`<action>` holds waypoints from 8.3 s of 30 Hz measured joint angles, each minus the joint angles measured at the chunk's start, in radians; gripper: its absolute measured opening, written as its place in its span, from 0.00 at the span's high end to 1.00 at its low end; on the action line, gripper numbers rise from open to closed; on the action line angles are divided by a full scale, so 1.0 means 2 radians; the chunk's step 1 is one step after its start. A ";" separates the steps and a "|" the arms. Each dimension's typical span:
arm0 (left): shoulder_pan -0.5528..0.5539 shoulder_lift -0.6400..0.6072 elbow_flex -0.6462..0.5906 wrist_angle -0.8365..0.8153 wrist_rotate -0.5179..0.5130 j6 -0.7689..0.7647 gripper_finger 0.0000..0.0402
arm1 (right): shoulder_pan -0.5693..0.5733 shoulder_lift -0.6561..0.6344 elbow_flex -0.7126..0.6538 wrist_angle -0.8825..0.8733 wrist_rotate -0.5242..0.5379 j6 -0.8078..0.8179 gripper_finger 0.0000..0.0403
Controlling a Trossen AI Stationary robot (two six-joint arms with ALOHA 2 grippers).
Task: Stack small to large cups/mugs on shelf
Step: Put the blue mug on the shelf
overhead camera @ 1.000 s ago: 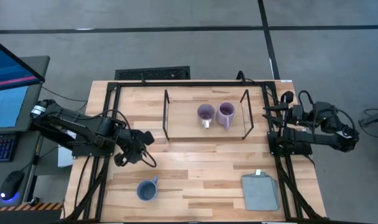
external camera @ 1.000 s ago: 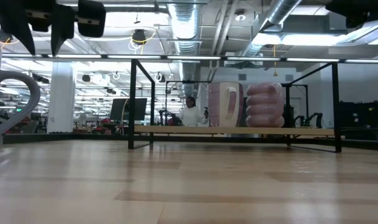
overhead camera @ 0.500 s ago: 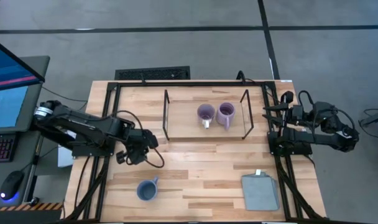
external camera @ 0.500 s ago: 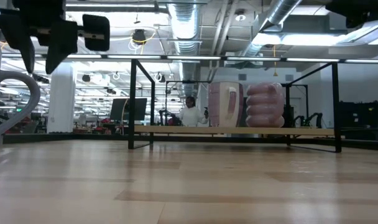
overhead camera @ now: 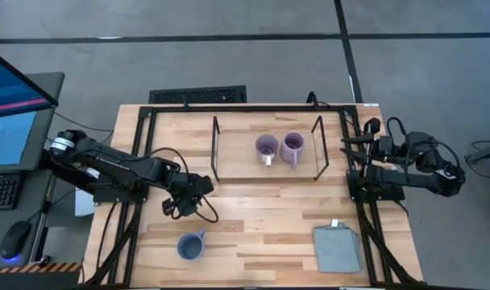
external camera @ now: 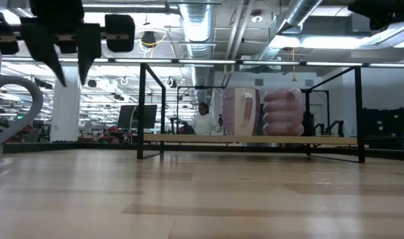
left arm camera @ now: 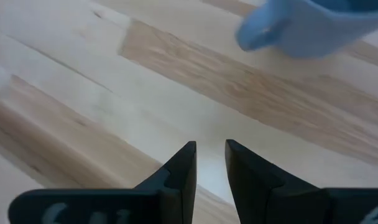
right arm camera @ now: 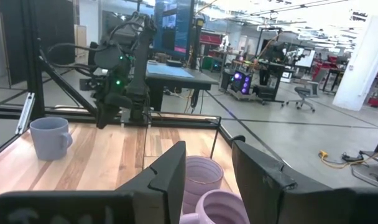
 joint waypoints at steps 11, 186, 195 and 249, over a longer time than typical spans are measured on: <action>0.000 0.000 0.000 0.001 0.013 -0.035 0.70 | 0.000 0.000 0.000 0.000 0.000 0.000 0.62; -0.148 0.254 0.245 -0.187 -0.042 0.234 0.58 | 0.000 0.000 0.000 0.000 0.053 0.000 0.62; -0.148 0.254 0.245 -0.183 -0.032 0.226 0.66 | 0.000 0.000 0.000 0.000 0.053 0.000 0.62; -0.147 0.269 0.245 -0.170 -0.032 0.040 0.82 | 0.000 0.000 0.000 0.000 0.053 0.000 0.62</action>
